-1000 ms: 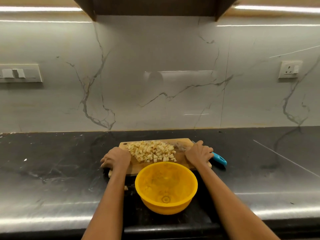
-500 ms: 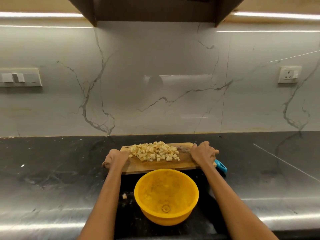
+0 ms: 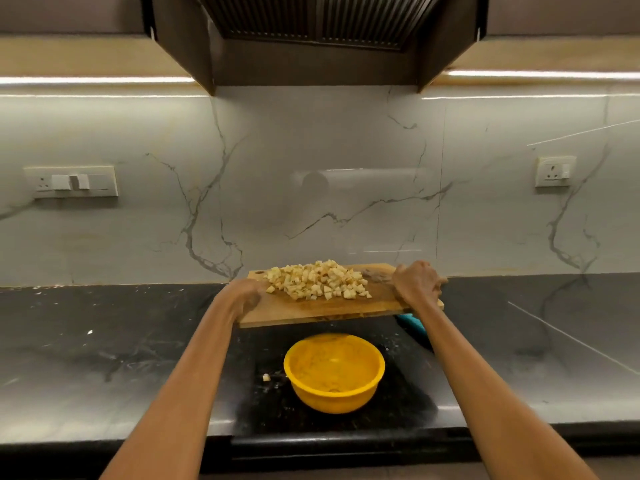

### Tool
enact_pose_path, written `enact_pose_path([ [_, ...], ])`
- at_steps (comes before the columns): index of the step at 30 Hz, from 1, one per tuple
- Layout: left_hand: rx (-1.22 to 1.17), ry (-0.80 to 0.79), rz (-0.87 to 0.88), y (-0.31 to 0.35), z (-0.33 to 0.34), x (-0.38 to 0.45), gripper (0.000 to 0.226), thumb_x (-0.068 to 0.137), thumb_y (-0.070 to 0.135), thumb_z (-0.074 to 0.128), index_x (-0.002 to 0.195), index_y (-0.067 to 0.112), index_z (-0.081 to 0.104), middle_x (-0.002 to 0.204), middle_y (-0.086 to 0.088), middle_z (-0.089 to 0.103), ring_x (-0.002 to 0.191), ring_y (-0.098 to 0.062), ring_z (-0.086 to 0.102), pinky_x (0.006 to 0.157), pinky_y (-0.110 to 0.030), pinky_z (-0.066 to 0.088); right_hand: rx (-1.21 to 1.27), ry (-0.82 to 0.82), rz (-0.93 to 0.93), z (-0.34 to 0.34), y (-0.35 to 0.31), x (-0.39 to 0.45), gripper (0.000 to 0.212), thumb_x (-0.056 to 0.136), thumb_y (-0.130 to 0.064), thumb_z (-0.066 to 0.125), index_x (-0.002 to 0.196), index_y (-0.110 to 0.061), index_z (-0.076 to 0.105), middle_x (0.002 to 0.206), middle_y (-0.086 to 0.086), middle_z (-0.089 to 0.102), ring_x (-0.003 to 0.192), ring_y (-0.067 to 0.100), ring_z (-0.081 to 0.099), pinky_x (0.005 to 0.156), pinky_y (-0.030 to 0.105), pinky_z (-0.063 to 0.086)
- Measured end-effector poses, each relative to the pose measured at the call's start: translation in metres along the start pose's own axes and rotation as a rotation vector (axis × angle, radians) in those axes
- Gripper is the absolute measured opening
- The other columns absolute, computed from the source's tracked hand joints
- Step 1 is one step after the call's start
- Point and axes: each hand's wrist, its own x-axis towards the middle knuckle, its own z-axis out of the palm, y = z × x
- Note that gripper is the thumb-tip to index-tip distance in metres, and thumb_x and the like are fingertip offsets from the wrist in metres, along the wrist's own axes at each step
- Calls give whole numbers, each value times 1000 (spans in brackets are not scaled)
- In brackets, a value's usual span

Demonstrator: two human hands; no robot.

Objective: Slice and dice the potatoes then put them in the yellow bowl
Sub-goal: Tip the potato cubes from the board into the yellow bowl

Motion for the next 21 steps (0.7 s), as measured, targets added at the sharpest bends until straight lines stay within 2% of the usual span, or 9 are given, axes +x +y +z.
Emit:
enact_pose_path([
  [2,-31,54,-1,-7,-4,-2,36,98,8,39,130,-6,44,120,-20,49,105,-29,48,87,-35,39,-15,8,-6,-5,5,-5,42,98,-36,41,113,2,51,116,23,54,110,37,42,88,42,40],
  [7,-243,97,-48,-23,-11,-16,44,102,26,34,130,-7,42,128,-23,50,116,-36,49,96,-40,41,-19,-23,-69,-7,10,-23,41,99,-31,36,112,4,52,115,26,54,111,39,41,85,41,38],
  [10,-302,120,-36,-26,-18,-16,44,102,31,33,124,-5,46,123,-24,54,114,-37,52,93,-41,44,-14,-36,-178,-4,8,-27,36,97,-29,38,109,3,52,112,25,56,107,37,46,86,41,37],
  [13,-328,128,-18,-22,-24,-13,43,103,28,31,123,-7,46,121,-23,54,102,-33,54,89,-38,44,-14,-50,-407,-4,-6,-31,37,99,-35,39,108,-1,50,111,19,55,101,30,49,88,37,35],
  [15,-319,133,-19,-22,-25,-12,43,103,26,29,124,-8,45,112,-21,54,86,-27,51,80,-34,43,54,-146,-580,-5,-23,-38,35,100,-37,40,109,-5,49,113,15,55,100,24,49,88,33,34],
  [17,-309,134,-29,-23,-25,-9,43,103,26,28,126,-7,43,106,-19,51,75,-22,48,74,-33,39,130,-300,-654,-4,-40,-47,38,100,-39,41,120,-8,47,123,13,53,111,24,49,95,34,35],
  [19,-278,126,-33,-24,-24,-11,43,104,25,26,129,-7,40,117,-21,51,83,-25,49,76,-32,37,133,-411,-669,0,-53,-57,42,99,-40,43,128,-11,42,132,12,48,121,26,45,100,37,33],
  [21,-264,128,-42,-28,-22,-11,44,104,25,26,131,-7,39,129,-22,48,104,-32,50,80,-31,37,100,-441,-711,8,-56,-67,37,98,-35,47,126,-11,44,133,11,47,123,26,42,101,38,33],
])
